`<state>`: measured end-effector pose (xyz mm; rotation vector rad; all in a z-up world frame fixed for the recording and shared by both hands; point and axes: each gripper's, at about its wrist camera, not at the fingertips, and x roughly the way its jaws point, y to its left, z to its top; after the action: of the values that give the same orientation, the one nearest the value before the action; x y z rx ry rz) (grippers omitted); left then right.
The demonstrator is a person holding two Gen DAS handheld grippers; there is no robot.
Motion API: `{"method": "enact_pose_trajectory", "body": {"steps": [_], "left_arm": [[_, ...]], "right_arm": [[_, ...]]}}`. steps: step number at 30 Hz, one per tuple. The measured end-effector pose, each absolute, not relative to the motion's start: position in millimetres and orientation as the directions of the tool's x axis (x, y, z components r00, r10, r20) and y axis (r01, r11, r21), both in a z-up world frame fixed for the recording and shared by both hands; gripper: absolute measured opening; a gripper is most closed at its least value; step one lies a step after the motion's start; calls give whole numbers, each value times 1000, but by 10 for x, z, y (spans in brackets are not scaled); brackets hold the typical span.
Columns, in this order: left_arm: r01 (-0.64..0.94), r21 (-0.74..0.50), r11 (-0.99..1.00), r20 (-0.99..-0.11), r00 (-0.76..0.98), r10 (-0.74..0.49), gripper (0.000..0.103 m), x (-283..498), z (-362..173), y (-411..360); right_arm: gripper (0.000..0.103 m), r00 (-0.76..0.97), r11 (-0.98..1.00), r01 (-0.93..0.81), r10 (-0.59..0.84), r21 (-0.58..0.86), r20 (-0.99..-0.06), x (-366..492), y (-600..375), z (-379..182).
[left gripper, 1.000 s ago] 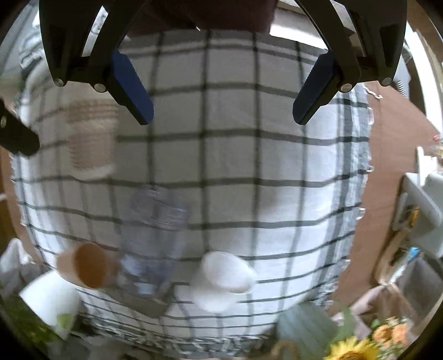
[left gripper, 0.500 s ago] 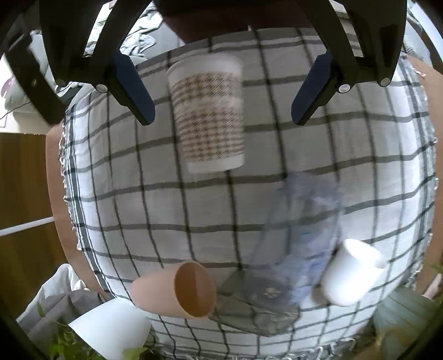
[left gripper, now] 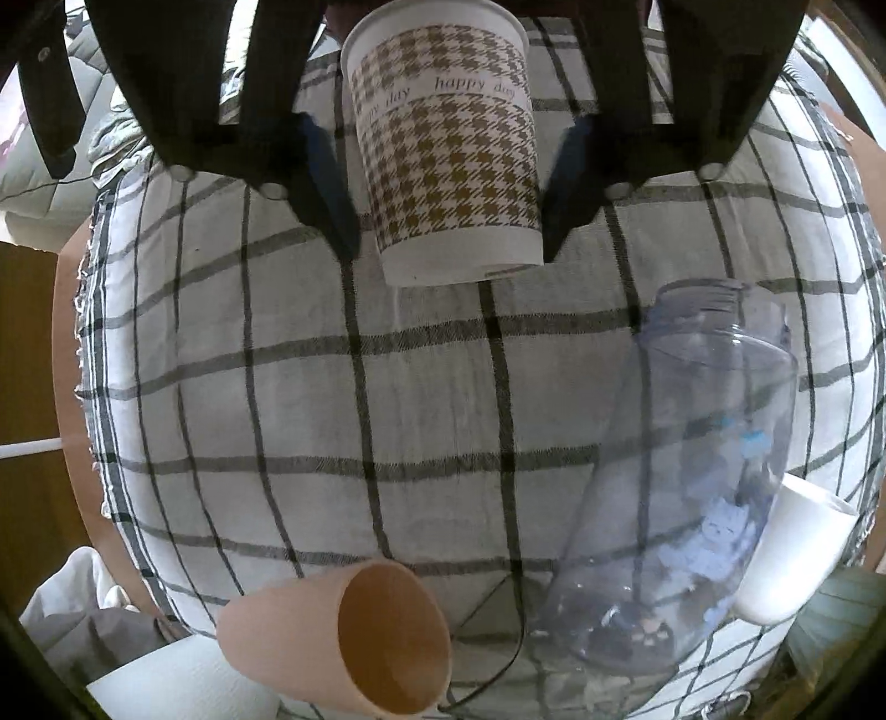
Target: Flip cup upside down
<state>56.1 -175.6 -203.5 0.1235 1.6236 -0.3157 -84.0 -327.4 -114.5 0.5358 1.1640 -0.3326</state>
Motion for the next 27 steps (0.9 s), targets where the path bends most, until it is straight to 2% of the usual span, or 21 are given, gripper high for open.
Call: {"method": "enact_pose_trajectory", "body": {"steps": [5,8,16,27], "left_arm": [[280,-141,950,-990,-30,-138,56,536,-1902,-1722],[311,-144,940,-982,72,-174,56,517,-1679,-1704],[431,-71,900,-935,285,-210,55,375,-1385,-1815],[457,-85,885,-946,243,-216,56,455,-1521,-1949]], "right_arm": [[78,366,837,500,31,225,-930,-834,-3267,-1172],[78,371,835,496,45,239,-927,-841,-3274,-1173],[78,402,844,485,20,231,-916,-875,-3295,-1076],[78,392,826,515,10,229,-920,-946,-3343,-1119]]}}
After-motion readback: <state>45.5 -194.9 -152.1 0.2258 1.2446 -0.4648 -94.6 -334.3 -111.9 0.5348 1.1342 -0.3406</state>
